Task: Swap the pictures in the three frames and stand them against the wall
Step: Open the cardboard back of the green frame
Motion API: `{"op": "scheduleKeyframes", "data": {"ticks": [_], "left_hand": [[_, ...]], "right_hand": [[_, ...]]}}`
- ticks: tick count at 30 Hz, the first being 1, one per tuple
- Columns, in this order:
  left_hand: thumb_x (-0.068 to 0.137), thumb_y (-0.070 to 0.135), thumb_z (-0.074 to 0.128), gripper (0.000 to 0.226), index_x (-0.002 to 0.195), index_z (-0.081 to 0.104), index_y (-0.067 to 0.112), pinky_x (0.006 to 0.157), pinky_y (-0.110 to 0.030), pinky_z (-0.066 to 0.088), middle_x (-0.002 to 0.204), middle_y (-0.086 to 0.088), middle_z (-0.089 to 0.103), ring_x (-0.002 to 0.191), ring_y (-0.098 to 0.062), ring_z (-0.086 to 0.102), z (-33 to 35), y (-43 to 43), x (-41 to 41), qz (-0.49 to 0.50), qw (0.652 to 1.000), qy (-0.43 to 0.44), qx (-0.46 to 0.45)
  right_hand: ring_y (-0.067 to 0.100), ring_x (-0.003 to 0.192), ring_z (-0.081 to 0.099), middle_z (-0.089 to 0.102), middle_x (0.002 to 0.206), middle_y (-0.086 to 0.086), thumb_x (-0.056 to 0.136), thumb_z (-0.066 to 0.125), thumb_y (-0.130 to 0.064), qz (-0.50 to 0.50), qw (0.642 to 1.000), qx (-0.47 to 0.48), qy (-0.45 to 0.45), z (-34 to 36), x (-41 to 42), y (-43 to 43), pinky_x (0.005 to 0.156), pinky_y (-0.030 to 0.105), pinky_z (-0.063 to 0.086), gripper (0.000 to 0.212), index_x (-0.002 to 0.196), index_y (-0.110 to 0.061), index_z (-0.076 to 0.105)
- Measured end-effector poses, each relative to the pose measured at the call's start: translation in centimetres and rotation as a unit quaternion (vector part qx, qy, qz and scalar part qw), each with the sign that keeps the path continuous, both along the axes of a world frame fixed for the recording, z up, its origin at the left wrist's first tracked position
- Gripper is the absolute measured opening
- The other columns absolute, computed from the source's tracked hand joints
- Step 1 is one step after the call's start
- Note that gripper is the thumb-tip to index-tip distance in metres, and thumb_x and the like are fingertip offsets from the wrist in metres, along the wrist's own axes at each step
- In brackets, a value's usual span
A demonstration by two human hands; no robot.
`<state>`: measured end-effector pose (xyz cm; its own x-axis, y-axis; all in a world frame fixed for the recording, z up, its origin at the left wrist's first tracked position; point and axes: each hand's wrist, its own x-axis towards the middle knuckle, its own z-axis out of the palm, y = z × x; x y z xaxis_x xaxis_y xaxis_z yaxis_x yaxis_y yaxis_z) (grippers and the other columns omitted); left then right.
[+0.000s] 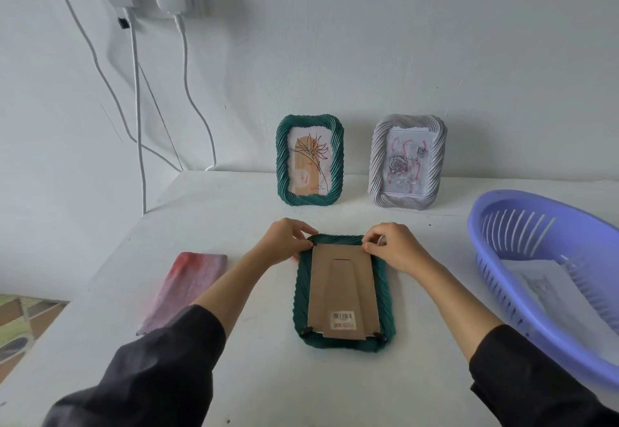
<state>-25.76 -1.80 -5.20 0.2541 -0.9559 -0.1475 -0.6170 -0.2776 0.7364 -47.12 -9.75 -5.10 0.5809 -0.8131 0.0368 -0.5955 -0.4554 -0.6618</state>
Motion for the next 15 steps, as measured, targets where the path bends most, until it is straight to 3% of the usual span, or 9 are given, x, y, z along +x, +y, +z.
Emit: {"op": "scheduleKeyframes", "data": {"ticks": [2,4,7,11,13,15], "left_hand": [[0.083,0.01,0.065,0.026,0.108,0.069,0.014,0.054,-0.014,0.053,0.086,-0.001,0.063,0.064,-0.014,0.059,0.2,-0.2,0.2,-0.007,1.0,-0.001,-0.005],[0.082,0.012,0.067,0.019,0.1,0.071,0.013,0.051,-0.013,0.052,0.086,0.002,0.064,0.069,-0.019,0.063,0.3,-0.3,0.3,-0.01,1.0,0.004,-0.013],[0.081,0.014,0.069,0.007,0.085,0.073,0.016,0.064,-0.021,0.053,0.087,-0.002,0.071,0.076,-0.022,0.067,0.0,-0.5,0.3,-0.025,0.999,-0.011,-0.024],[0.08,0.014,0.07,0.01,0.087,0.075,0.009,0.075,-0.027,0.055,0.086,-0.006,0.073,0.077,-0.019,0.067,-0.2,-0.7,0.4,-0.028,0.999,-0.024,-0.037],[0.08,0.015,0.069,0.008,0.084,0.074,0.011,0.068,-0.029,0.055,0.077,-0.007,0.071,0.07,-0.02,0.066,-0.2,-0.9,0.2,-0.028,0.998,-0.037,-0.041],[0.08,0.014,0.067,0.004,0.078,0.071,0.015,0.054,-0.021,0.047,0.06,-0.001,0.063,0.053,-0.011,0.056,-0.2,-1.1,0.0,-0.025,0.997,-0.05,-0.044]], "right_hand": [[0.003,0.057,0.044,0.055,0.069,-0.006,0.083,0.063,-0.009,0.008,1.0,0.0,0.002,0.0,0.0,-0.2,0.054,0.014,0.034,0.008,0.085,-0.003,0.068],[0.003,0.057,0.045,0.055,0.068,-0.005,0.082,0.063,-0.009,0.017,1.0,-0.001,0.009,0.1,0.1,-0.4,0.053,0.014,0.035,0.009,0.084,-0.002,0.068],[0.004,0.058,0.047,0.058,0.071,0.0,0.082,0.063,-0.009,0.026,0.999,-0.002,0.023,0.1,0.2,-0.8,0.056,0.018,0.038,0.01,0.082,0.0,0.068],[0.004,0.056,0.048,0.06,0.067,-0.001,0.081,0.063,-0.008,0.032,0.999,-0.008,0.032,0.2,0.4,-1.1,0.055,0.017,0.038,0.01,0.08,0.001,0.068],[0.003,0.056,0.048,0.061,0.066,-0.002,0.081,0.063,-0.008,0.029,0.999,-0.011,0.032,0.2,0.6,-1.1,0.054,0.016,0.037,0.011,0.079,0.002,0.067],[0.007,0.059,0.051,0.065,0.072,0.004,0.081,0.063,-0.008,0.025,0.999,-0.013,0.029,0.1,0.8,-1.3,0.057,0.018,0.04,0.011,0.078,0.002,0.067]]}}
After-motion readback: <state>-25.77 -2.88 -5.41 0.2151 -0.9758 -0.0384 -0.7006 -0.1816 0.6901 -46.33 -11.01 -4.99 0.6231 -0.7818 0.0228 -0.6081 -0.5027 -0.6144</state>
